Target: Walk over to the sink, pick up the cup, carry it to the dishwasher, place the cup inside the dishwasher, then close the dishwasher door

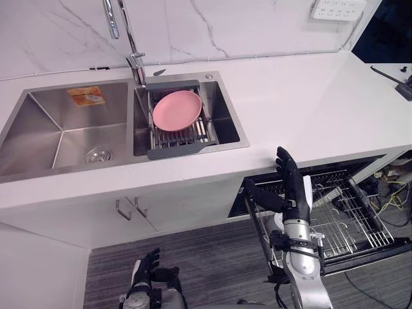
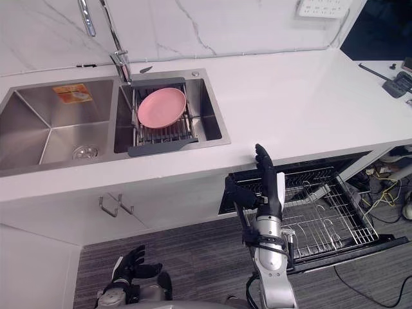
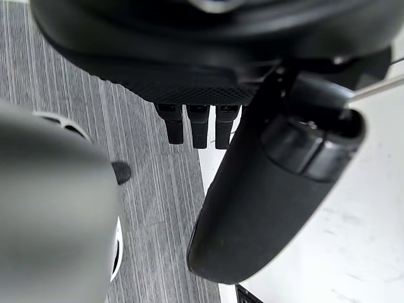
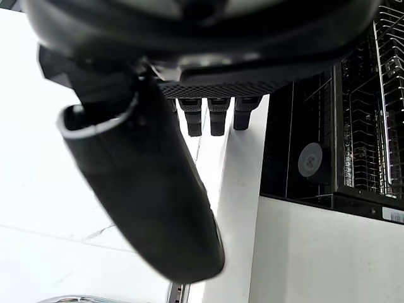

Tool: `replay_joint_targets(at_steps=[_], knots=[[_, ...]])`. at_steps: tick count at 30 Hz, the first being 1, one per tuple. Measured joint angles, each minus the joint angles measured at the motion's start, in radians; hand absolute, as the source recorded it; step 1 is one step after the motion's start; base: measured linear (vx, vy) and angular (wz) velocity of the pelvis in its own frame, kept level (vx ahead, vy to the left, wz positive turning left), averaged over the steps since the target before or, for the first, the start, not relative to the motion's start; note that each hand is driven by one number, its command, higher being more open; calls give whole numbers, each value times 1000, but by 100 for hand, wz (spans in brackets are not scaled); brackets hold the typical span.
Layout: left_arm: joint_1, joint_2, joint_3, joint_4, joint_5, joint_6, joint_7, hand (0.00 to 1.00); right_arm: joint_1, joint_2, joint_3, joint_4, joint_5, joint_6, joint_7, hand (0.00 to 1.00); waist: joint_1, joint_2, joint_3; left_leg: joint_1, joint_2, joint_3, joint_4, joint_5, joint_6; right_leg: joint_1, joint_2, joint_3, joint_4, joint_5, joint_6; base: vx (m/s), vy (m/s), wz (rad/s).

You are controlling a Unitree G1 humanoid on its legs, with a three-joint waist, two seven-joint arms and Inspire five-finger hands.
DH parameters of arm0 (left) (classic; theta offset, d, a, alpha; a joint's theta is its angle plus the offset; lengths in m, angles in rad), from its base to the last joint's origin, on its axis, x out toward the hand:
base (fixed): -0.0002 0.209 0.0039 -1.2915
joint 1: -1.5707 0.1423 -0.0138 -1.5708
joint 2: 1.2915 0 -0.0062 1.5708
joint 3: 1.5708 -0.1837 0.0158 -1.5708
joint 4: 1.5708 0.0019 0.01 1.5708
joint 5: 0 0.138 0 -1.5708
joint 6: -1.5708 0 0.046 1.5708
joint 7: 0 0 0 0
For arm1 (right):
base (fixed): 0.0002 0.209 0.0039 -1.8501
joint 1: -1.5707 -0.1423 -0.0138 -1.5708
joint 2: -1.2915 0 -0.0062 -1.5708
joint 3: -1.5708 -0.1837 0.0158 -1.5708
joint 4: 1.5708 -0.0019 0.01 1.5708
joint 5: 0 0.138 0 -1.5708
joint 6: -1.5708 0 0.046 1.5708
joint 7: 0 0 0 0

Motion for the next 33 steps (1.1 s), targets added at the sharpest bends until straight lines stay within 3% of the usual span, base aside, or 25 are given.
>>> replay_joint_targets(at_steps=[1,3,6,8,9,11,12,13,14,16,20,27,33], knots=[[0,1,0,-3,0,-1,-1,90,-11,-2,-7,1,-6,3,0,90,-1,-6,4,-3,-14,4,7,-13,6,-21,-21,4,44,-26,17,-42,87,3],[0,6,-8,-2,0,-1,-2,90,-17,-11,-13,4,-19,11,-7,90,-7,-17,10,3,-40,2,17,-24,18,-42,-58,5,120,-72,11,-26,89,10],[0,13,-9,9,-2,-1,0,90,-17,-31,-14,15,-30,37,-21,90,-25,-18,16,25,-59,-15,35,-49,31,-79,-87,42,290,-83,-20,-6,93,20],[4,22,-17,12,-2,-3,-1,90,-16,-39,-25,25,-37,61,-37,90,-50,-19,18,37,-58,-67,27,-47,38,-140,-64,123,446,-50,-146,29,92,45],[4,20,-16,14,-5,-1,0,90,-16,-43,-27,26,-38,66,-37,90,-56,-15,21,42,-54,-85,17,-43,43,-171,-48,152,485,-67,-166,38,27,45],[6,25,-16,21,-7,1,0,90,-14,-46,-29,28,-67,75,-39,90,-79,-4,28,35,-39,-135,3,-30,37,-208,75,269,431,-132,-110,26,-23,42],[3,28,-16,31,-7,1,-1,90,-2,-46,-31,12,-76,75,-47,90,-86,-8,26,27,-43,-150,4,-25,29,-207,126,313,318,-125,-101,39,-56,44],[-1,30,-16,31,-6,0,-4,90,17,-47,-32,-17,-76,75,-56,90,-90,-28,22,19,-63,-159,10,-24,27,-210,133,335,248,-78,-95,52,-79,48],[-10,31,-15,42,2,1,-4,90,26,-54,-33,-30,-77,75,-60,90,-100,-23,23,13,-68,-176,18,-24,26,-204,128,329,249,-71,-82,68,-84,37],[3,2,-2,44,2,1,-1,90,31,-84,-33,-61,-77,75,-67,90,-101,28,20,0,-32,-182,17,-14,6,-174,161,312,156,-24,-73,67,-60,8],[3,-4,2,43,10,1,-4,90,31,-91,-33,-67,-75,76,-67,90,-98,36,18,2,5,-203,-24,16,-14,-124,202,287,34,45,-92,54,-73,7],[-1,-8,-20,48,29,3,-2,90,21,-102,1,-138,-74,74,-18,90,-89,45,13,43,38,-245,-115,74,-47,-84,239,249,-16,74,-119,38,-86,17],[-10,-19,-59,44,38,4,-1,90,-136,-102,131,-216,-77,-28,50,90,-29,66,-10,68,48,-281,-161,97,-56,-56,252,216,-35,74,-120,10,-47,18]])
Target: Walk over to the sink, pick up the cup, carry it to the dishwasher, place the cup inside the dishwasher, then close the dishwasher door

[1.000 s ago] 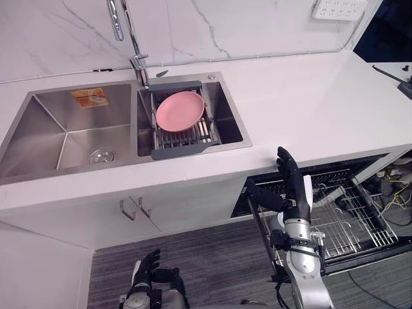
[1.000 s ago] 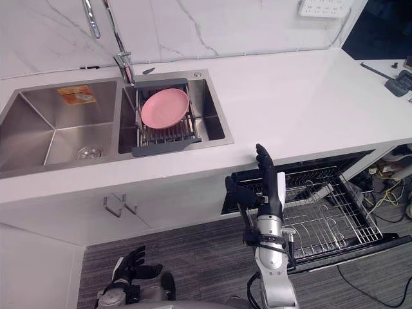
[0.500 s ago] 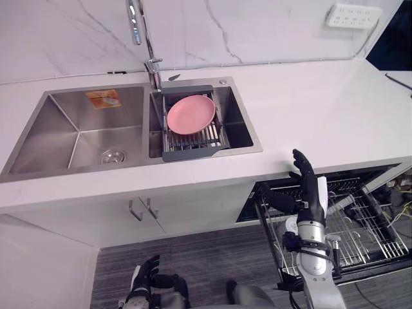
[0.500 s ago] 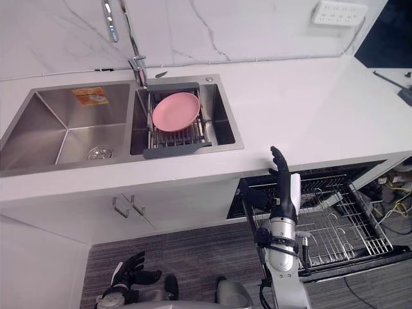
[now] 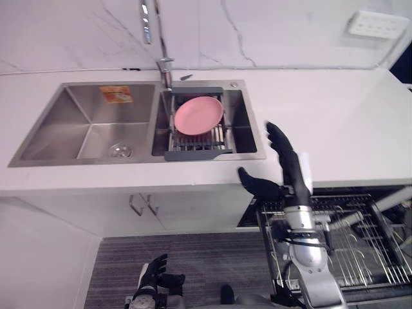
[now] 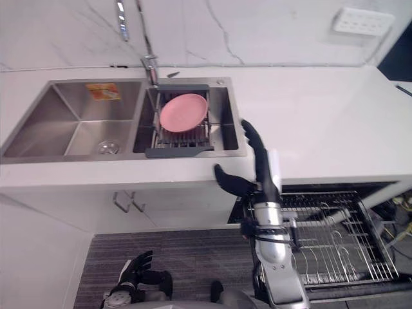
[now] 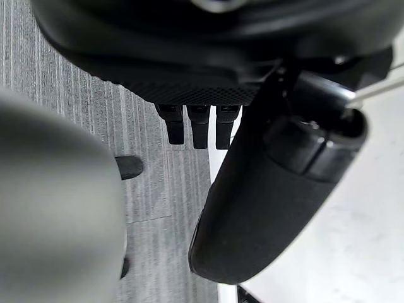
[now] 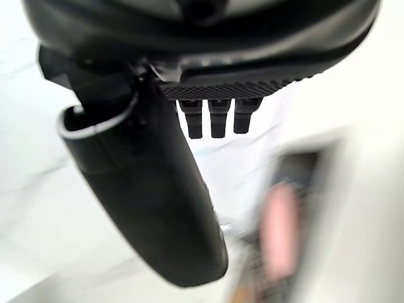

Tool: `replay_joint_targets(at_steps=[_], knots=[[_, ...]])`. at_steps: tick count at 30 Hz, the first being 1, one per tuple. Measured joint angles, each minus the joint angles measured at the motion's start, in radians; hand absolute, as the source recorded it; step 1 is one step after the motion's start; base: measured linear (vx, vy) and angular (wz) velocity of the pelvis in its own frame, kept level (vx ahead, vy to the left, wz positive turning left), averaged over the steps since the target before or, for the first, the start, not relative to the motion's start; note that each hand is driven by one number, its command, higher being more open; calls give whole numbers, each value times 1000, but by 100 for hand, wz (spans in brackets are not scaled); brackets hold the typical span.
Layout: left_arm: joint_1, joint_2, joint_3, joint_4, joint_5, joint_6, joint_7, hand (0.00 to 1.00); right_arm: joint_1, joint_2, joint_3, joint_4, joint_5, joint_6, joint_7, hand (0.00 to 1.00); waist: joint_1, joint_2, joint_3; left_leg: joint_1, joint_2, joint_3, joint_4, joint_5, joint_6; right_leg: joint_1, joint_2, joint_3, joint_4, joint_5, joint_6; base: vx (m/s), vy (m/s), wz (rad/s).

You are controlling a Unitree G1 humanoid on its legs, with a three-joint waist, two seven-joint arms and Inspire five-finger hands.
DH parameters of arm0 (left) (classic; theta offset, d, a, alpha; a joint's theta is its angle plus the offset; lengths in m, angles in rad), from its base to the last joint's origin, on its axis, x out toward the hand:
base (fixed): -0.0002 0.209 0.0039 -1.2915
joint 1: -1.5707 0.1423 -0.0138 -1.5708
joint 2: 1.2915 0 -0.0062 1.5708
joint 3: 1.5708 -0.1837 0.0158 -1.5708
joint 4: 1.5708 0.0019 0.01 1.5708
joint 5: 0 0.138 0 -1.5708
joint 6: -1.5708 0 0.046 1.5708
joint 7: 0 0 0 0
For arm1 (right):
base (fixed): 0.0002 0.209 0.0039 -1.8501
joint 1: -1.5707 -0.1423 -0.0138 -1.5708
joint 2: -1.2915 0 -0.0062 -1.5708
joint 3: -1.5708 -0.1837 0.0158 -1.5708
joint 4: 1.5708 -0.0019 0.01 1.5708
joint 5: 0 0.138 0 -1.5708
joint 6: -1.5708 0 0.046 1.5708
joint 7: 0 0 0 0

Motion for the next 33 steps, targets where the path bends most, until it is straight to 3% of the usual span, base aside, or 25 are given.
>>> replay_joint_targets(at_steps=[16,23,26,28,30,33], knots=[[1,10,-17,6,0,6,0,90,-55,6,-6,79,3,-2,-2,90,5,-13,-9,40,-12,48,-45,14,7,-8,-10,44,10,-10,9,8,13,-8],[0,16,-15,3,-2,6,0,90,-83,-15,-37,151,3,24,-8,90,8,-23,-14,4,-25,-8,-34,7,10,-26,-22,-11,40,-48,8,33,-4,23],[-4,18,-14,-6,-9,4,0,90,-89,-12,-51,169,3,24,-8,90,15,-27,-13,-73,-25,-25,112,-63,6,-29,-24,-21,41,-49,1,57,-3,15],[-8,17,-4,-14,-24,2,0,90,-90,-13,-61,182,3,25,-12,90,18,-25,-2,-167,-5,-35,342,-153,5,-7,-10,-29,42,-54,-8,65,-9,6],[-21,19,6,-14,-26,-4,0,90,-89,-10,-74,183,3,25,-24,90,26,-26,16,-205,0,-35,472,-172,9,25,-7,-22,42,-64,-25,40,-3,-3],[-25,13,17,-17,-29,-6,0,90,-91,8,-98,183,4,25,-47,90,39,-30,31,-213,-12,-35,498,-200,15,38,-12,-2,36,-78,-45,18,26,-12]])
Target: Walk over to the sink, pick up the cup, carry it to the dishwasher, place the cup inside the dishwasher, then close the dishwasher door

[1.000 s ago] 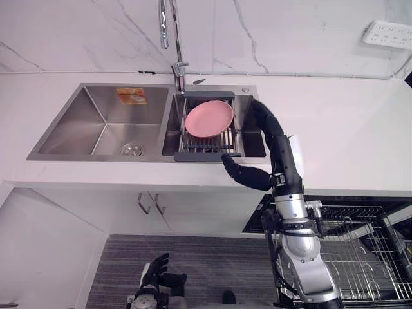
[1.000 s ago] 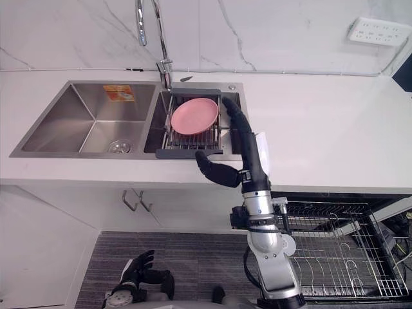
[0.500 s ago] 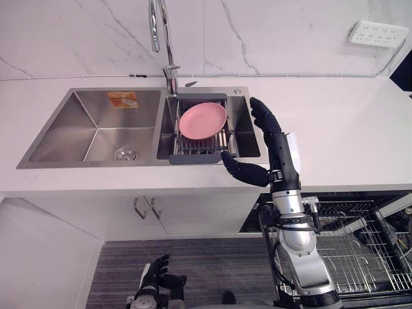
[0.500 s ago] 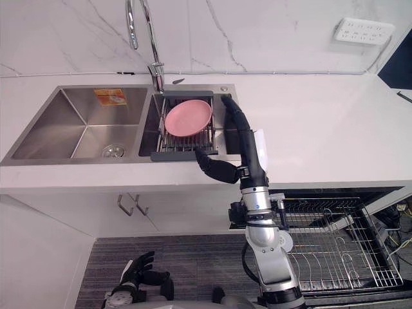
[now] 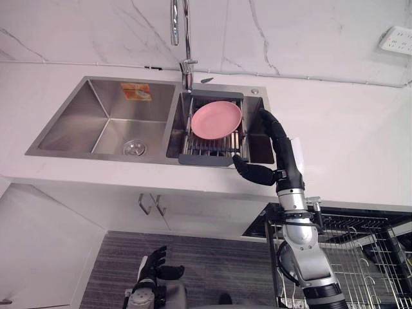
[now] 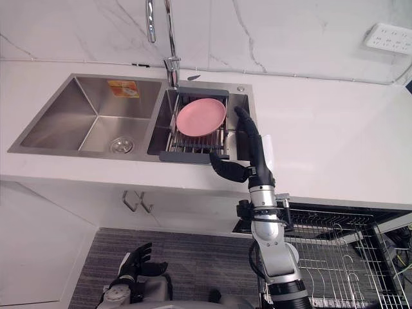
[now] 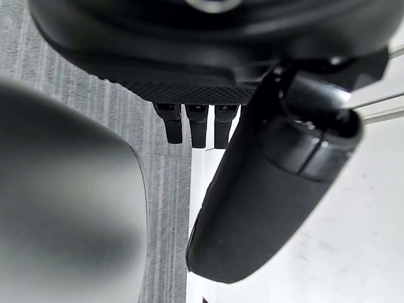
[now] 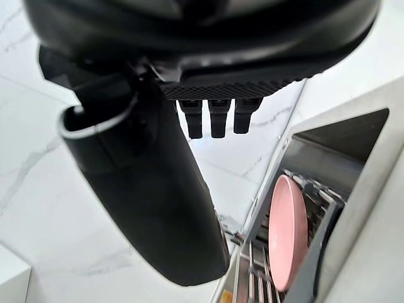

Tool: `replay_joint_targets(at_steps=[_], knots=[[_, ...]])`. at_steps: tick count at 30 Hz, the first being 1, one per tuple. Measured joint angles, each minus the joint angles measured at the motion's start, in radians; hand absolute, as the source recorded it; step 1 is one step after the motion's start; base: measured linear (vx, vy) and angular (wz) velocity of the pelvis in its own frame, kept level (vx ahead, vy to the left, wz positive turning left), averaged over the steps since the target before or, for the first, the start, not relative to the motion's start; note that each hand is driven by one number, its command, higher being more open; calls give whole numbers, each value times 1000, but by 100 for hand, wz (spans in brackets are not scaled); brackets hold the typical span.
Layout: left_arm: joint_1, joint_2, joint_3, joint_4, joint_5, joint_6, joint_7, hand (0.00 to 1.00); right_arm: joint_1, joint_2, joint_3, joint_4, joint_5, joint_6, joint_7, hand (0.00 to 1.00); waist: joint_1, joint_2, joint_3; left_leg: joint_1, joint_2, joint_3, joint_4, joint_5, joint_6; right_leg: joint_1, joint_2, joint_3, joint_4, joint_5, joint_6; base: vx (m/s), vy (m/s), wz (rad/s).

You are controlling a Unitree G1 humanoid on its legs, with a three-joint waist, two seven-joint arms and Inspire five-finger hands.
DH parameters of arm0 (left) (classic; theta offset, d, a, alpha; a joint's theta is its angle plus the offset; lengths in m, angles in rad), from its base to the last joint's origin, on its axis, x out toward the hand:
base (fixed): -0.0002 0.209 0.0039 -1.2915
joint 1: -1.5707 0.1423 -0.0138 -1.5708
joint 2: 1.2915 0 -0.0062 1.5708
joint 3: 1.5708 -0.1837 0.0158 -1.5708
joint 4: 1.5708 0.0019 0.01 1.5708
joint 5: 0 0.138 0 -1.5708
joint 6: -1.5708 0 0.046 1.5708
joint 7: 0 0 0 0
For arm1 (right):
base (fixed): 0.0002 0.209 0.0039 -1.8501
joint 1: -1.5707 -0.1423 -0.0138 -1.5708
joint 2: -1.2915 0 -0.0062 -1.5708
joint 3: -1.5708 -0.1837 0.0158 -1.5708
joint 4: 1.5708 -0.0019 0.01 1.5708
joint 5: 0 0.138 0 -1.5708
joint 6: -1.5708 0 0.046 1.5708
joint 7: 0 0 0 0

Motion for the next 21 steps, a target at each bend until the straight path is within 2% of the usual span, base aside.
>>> replay_joint_targets(at_steps=[1,3,4,5,7,8,9,10,11,12,13,14,15,17,18,19,20,21], knots=[[-1,-1,1,-3,-4,0,0,90,-4,4,-3,4,0,0,-5,90,2,3,3,-2,-5,-2,-8,-11,1,0,-2,4,-1,-5,-6,6,73,-21],[0,-4,6,-22,-15,0,0,90,-40,2,-10,35,1,1,-17,90,5,12,13,-1,-28,-6,-89,-10,2,-5,-7,28,4,-15,10,11,94,-40],[-2,-6,9,-23,-24,1,-1,90,-47,2,-8,47,1,2,-18,90,23,13,20,15,-34,12,-102,-8,25,-11,-11,57,27,-36,27,120,186,-61],[-2,-4,11,-25,-27,-2,0,90,-47,3,-1,50,1,5,-16,90,32,0,20,24,-48,41,-100,-30,35,-24,-28,90,54,-56,38,119,169,-57],[-3,-3,11,-26,-27,-1,0,90,-49,3,6,50,1,5,-14,90,30,-2,20,34,-67,63,-89,-54,52,-28,-52,104,84,-76,66,208,180,-33],[-2,-3,11,-26,-27,0,1,90,-50,2,6,50,-1,5,-12,90,29,-4,19,51,-93,90,-72,-88,73,-35,-83,126,133,-116,88,281,226,-29],[-2,-3,10,-25,-27,0,1,90,-52,2,6,50,-1,6,-11,90,29,-5,19,60,-102,100,-69,-98,81,-39,-94,133,157,-130,99,299,233,-35],[0,-3,10,-21,-28,2,1,90,-54,2,7,51,-3,12,-8,90,28,-5,19,85,-119,112,-71,-107,92,-53,-108,152,222,-149,119,268,177,-28],[4,-1,7,-21,-29,2,2,90,-59,2,7,56,-4,23,-2,90,25,-5,19,113,-127,114,-70,-102,98,-69,-111,160,305,-152,124,273,165,-23],[6,0,5,-21,-28,2,2,90,-60,2,7,60,-5,26,0,90,23,-6,20,134,-130,114,-74,-103,99,-77,-107,156,358,-151,126,288,137,-4],[12,5,1,-20,-28,3,2,90,-61,1,9,65,-6,31,4,90,15,-6,21,190,-133,104,-101,-110,108,-105,-103,146,477,-140,145,310,97,23],[21,6,-10,-21,-28,4,2,90,-64,0,12,67,-21,31,8,90,1,-7,17,234,-136,82,-129,-111,110,-120,-98,143,542,-161,120,318,74,31],[24,8,-13,-21,-29,8,1,90,-70,-1,15,66,-29,30,10,90,-2,-4,15,247,-136,70,-143,-111,110,-139,-89,141,550,-178,111,317,23,40],[24,6,-11,-20,-28,11,2,90,-95,-2,15,65,-47,24,13,90,-8,-12,8,252,-129,28,-158,-111,109,-253,-55,147,510,-206,105,312,-37,37],[24,6,-10,-21,-32,13,2,90,-97,-2,15,65,-62,24,13,90,-5,-13,7,252,-129,23,-148,-117,100,-285,-49,147,422,-185,107,269,-54,39],[24,3,0,-17,-44,26,2,90,-95,-3,16,66,-70,25,13,90,-7,-11,6,254,-135,17,-125,-127,84,-289,-51,142,321,-39,101,297,-41,50],[24,-2,0,-2,-51,34,-1,90,-86,-11,15,69,-71,25,12,90,-20,8,-2,252,-133,-2,-105,-138,69,-265,-52,124,312,-33,99,266,-13,54],[22,-20,19,15,-69,64,-3,90,-71,-21,19,78,-71,29,12,90,-18,33,-19,234,-118,-15,-48,-138,66,-223,-41,113,264,-21,85,364,-16,40]])
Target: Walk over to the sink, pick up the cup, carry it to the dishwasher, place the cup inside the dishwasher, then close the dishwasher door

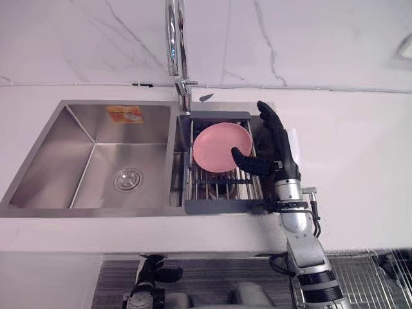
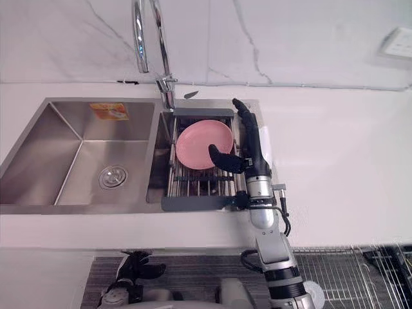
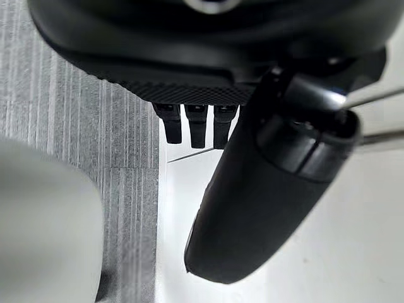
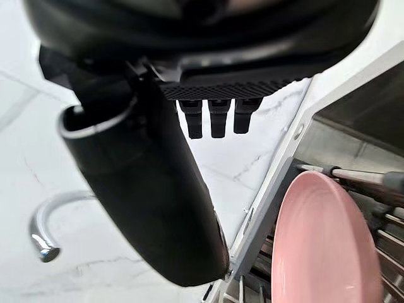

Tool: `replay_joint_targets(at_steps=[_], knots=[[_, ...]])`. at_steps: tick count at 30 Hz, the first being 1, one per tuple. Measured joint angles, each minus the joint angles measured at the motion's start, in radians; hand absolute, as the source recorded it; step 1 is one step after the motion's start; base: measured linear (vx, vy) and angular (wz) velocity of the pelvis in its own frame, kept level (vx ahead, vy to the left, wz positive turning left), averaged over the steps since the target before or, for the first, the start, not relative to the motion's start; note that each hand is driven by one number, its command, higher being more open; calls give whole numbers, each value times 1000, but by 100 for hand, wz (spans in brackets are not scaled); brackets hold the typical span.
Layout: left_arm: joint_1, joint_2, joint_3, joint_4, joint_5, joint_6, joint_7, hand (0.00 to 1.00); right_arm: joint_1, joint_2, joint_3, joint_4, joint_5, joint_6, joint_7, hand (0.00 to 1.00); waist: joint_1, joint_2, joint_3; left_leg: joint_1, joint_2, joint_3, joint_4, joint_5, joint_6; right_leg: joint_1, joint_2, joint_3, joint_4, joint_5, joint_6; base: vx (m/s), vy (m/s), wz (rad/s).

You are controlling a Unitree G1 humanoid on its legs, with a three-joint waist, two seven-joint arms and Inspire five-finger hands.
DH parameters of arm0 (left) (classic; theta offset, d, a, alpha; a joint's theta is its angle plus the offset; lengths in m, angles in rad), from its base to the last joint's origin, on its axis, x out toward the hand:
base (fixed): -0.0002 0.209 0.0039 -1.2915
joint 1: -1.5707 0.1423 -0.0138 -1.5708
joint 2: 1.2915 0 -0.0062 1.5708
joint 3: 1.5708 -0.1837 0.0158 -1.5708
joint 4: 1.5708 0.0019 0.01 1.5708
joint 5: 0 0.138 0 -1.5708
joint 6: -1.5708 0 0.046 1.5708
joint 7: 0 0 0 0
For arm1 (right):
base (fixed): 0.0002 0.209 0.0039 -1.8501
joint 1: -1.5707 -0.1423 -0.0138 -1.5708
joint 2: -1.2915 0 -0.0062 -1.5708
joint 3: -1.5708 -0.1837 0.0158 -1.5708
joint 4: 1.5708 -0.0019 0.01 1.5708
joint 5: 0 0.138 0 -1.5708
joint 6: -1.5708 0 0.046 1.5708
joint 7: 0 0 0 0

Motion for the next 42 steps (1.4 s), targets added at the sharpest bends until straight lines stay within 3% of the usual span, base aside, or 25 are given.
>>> replay_joint_targets(at_steps=[1,3,4,5,6,12,18,24,42], knots=[[1,-4,25,0,-27,26,-9,90,7,2,7,-1,0,2,0,90,7,2,-4,-24,8,-15,20,-17,-6,25,1,7,-32,3,-5,263,-25,22],[1,-3,23,-2,-36,27,-9,90,7,6,-2,3,0,2,-2,90,11,2,-4,-22,-3,-43,-139,-35,-14,36,3,9,-52,5,-8,175,-33,17],[1,-2,22,-6,-38,28,-12,90,8,5,-13,10,0,2,-2,90,15,1,-4,-12,-1,-46,-179,19,-4,39,4,10,-54,5,-8,92,-15,15],[-1,3,24,1,-39,42,-17,90,13,19,-17,28,0,7,-1,90,18,-10,-8,30,0,-44,-247,110,-10,50,3,17,-59,8,-9,50,-7,13],[-1,3,23,5,-38,42,-17,90,20,23,-18,28,0,8,-1,90,15,-10,-11,43,2,-48,-268,120,-10,58,4,23,-68,12,-6,90,0,17],[-6,3,25,29,-37,50,4,90,96,36,-13,27,0,8,8,90,12,-9,-25,67,18,-50,-275,127,-12,140,14,44,-198,71,1,-25,-1,-3],[-3,7,8,38,-16,0,4,90,127,36,-13,27,-13,8,8,90,6,-9,-28,65,23,-39,-294,156,-15,171,14,57,-297,147,3,-77,3,-6],[1,11,-15,38,-10,-28,23,90,127,36,-13,27,-39,8,8,90,5,-7,-29,66,31,-39,-318,177,-22,182,19,56,-344,184,-1,-24,-8,0],[1,30,-13,42,11,-17,37,90,173,37,-26,36,-77,28,8,90,3,2,-33,61,37,-14,-330,177,-26,174,25,73,-368,197,-1,0,0,0]])
